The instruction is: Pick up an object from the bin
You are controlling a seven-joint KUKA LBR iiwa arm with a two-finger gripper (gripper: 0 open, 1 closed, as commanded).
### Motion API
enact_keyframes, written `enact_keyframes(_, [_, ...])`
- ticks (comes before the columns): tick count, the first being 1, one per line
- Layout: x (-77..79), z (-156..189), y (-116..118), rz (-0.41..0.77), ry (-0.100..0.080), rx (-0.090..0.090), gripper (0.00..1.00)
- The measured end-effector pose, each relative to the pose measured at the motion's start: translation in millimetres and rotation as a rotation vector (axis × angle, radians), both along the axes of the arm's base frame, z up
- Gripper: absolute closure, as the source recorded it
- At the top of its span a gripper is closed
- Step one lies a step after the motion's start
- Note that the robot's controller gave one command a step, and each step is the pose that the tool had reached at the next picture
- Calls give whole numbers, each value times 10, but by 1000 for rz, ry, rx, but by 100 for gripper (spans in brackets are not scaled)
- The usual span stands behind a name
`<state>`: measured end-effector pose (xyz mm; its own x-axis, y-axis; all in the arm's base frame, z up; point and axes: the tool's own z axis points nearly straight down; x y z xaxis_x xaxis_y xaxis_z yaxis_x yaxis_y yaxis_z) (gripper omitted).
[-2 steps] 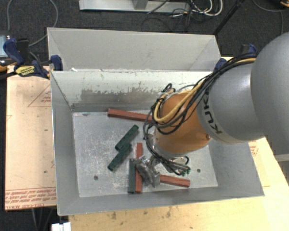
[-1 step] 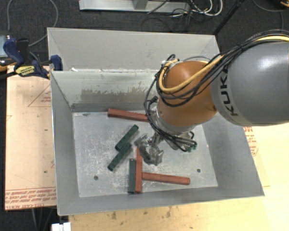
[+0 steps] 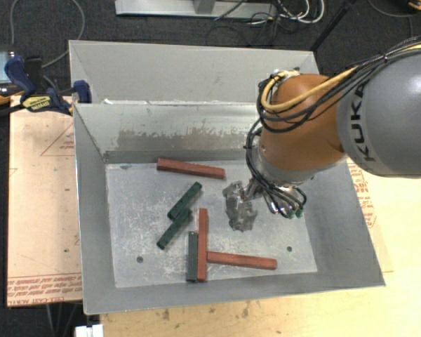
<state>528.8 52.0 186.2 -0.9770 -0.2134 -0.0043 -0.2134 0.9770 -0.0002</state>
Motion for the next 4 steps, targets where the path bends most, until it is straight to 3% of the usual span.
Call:
enact_keyframes(1, [-391, -18, 79, -355, 6, 1, 100])
enact_keyframes(2, [-324, 0, -410, -465, 3, 0, 100])
enact_keyframes(3, [-325, 0, -388, -459, 4, 1, 0])
enact_keyframes(4, [-358, -1178, -105, -574, 11, 0, 0])
